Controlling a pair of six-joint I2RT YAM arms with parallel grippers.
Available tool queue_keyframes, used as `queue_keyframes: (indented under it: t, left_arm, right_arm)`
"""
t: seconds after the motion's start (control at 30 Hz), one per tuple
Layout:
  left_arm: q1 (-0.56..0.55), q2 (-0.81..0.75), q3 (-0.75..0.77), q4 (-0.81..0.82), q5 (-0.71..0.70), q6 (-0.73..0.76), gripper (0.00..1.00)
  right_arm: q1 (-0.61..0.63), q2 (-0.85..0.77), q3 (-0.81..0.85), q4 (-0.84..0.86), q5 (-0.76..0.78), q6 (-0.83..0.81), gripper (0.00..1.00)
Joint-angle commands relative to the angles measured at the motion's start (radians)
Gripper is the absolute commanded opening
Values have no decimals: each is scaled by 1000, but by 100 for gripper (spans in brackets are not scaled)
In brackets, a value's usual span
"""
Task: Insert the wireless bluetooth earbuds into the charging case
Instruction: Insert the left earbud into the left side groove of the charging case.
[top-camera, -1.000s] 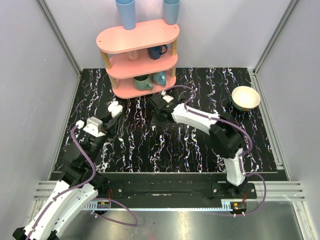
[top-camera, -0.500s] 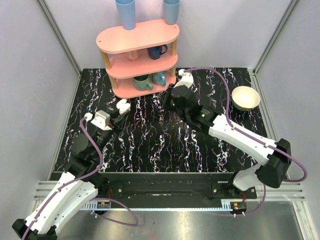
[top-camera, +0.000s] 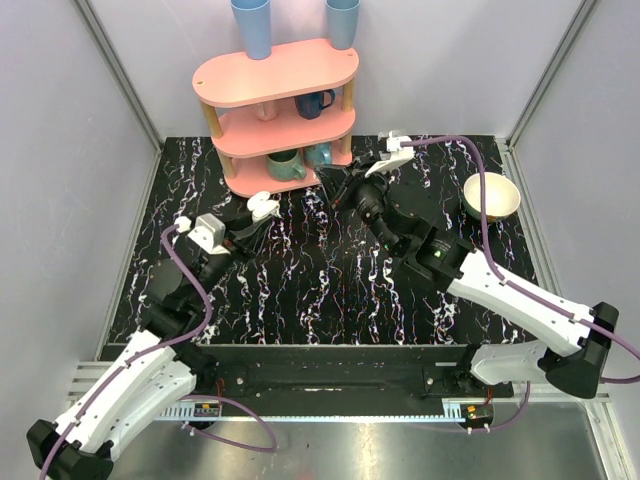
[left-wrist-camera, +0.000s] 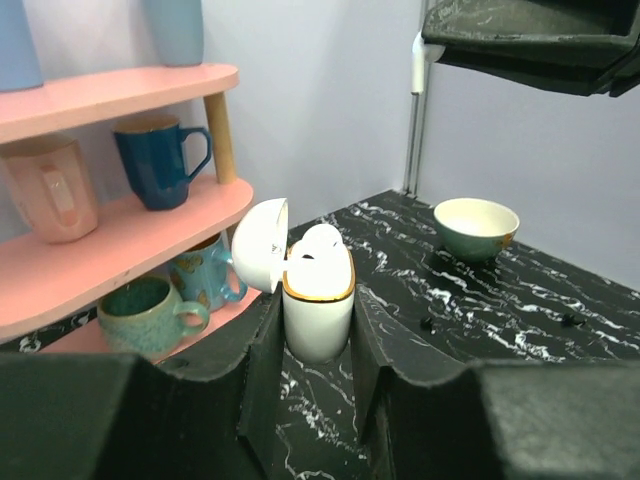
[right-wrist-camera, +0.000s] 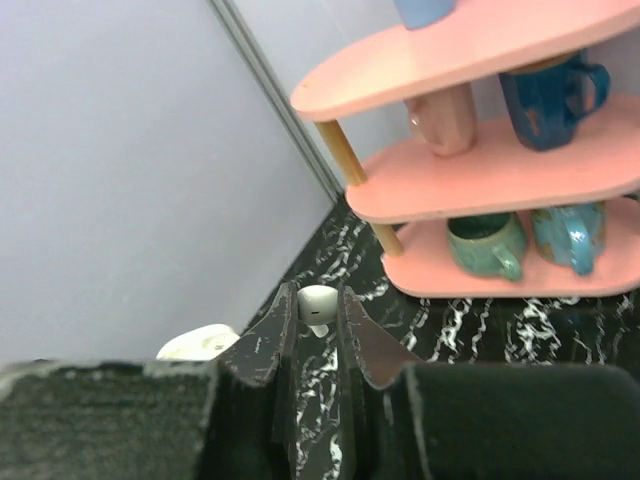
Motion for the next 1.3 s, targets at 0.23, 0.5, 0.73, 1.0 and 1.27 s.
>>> queue_keyframes:
  t: [0.23, 0.5, 0.73, 1.0, 1.27]
  left_arm:
    - [0, 63, -51, 373, 137, -77, 0]
    - [0, 111, -74, 494, 146, -114, 0]
    - [0, 122, -85, 545, 154, -128, 0]
    - [0, 131, -85, 568, 189, -125, 0]
    - [-2, 126, -83, 571, 197, -125, 0]
  right_arm:
    - [60, -35, -41, 252, -174, -46, 0]
    - [97, -9, -32, 271, -263, -73, 0]
    - [107, 29, -11, 231, -312, -72, 0]
    - [120, 45, 3, 213, -334, -76, 0]
    - [127, 65, 18, 205, -335, -80, 0]
